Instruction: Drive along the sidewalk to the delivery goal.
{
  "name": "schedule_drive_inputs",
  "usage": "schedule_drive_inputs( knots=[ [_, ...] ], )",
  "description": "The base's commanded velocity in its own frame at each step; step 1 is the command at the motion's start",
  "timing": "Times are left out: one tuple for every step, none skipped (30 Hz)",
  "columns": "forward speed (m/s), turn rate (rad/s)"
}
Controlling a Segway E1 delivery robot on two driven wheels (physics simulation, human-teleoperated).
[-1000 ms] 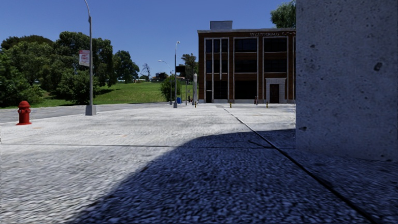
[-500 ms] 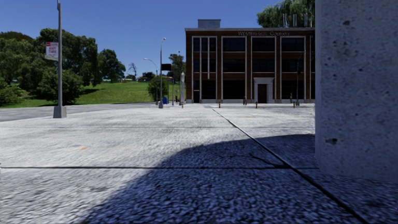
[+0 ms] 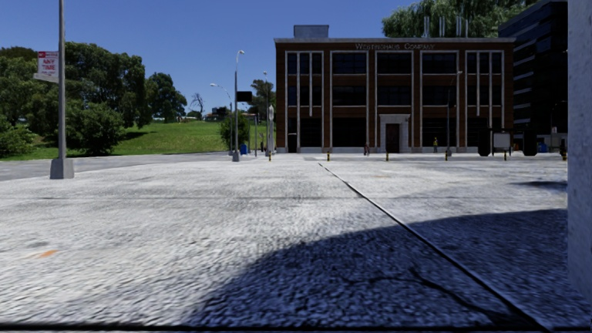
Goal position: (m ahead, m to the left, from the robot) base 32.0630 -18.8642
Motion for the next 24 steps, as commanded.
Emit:
schedule_drive_inputs(
  knots=[
    [2.00, 0.00],
    [2.00, 0.00],
    [2.00, 0.00],
    [2.00, 0.00],
    [2.00, 0.00],
    [2.00, 0.00],
    [2.00, 0.00],
    [2.00, 0.00],
    [2.00, 0.00],
    [2.00, 0.00],
    [2.00, 0.00],
    [2.00, 0.00],
    [2.00, 0.00],
    [2.00, 0.00],
    [2.00, 0.00],
    [2.00, 0.00],
    [2.00, 0.00],
    [2.00, 0.00],
    [2.00, 0.00],
    [2.00, 0.00],
    [2.00, 0.00],
    [2.00, 0.00],
    [2.00, 0.00],
    [2.00, 0.00]
  ],
)
